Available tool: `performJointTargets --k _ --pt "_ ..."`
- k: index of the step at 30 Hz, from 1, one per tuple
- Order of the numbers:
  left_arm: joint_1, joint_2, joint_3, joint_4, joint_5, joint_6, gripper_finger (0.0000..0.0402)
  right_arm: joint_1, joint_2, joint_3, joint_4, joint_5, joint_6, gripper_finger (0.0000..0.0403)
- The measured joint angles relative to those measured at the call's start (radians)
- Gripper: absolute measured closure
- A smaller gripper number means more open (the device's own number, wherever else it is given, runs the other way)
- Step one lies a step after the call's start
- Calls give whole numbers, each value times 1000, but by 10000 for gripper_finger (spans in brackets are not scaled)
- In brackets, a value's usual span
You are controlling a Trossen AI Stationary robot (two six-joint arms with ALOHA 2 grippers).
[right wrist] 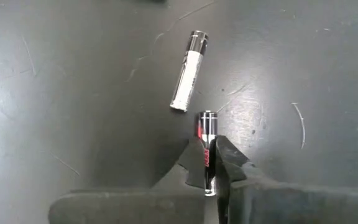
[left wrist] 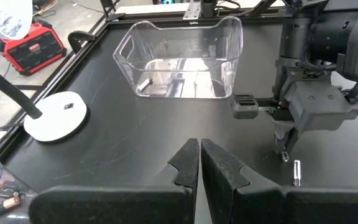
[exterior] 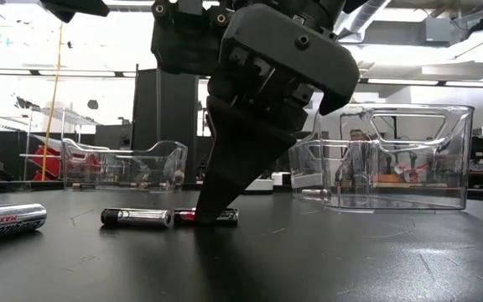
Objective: Sort batteries
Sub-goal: Put the silver battery into the bottom transparent bin
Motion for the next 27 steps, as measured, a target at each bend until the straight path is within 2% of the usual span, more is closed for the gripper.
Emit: performJointTargets --k 27 --pt "0 0 0 2 0 1 388 -4 -63 -5 -44 -5 -35 393"
